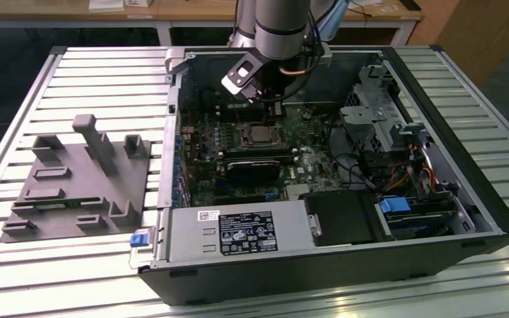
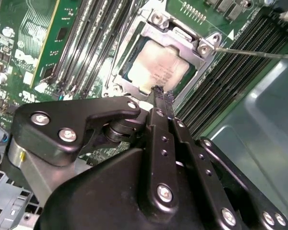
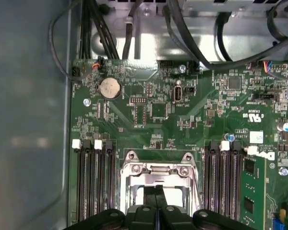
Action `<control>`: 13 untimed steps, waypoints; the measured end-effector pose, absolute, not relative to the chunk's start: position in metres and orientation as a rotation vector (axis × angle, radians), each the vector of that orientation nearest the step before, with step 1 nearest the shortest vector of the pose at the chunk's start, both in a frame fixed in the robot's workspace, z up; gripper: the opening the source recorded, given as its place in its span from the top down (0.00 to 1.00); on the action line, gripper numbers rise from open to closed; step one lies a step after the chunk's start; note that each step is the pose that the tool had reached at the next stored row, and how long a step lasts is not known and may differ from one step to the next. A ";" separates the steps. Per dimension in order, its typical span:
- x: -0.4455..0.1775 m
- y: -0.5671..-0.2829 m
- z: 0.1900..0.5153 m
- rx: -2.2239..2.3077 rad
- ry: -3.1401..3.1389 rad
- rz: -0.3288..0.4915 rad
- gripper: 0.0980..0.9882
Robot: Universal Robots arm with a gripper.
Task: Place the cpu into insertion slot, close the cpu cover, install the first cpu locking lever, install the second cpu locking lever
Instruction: 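Close the cpu cover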
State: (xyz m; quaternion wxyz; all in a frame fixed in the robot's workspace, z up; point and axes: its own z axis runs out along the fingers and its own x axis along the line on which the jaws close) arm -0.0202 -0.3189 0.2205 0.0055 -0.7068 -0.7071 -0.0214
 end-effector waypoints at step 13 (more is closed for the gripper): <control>-0.047 -0.319 0.216 -2.213 -2.214 -0.067 0.99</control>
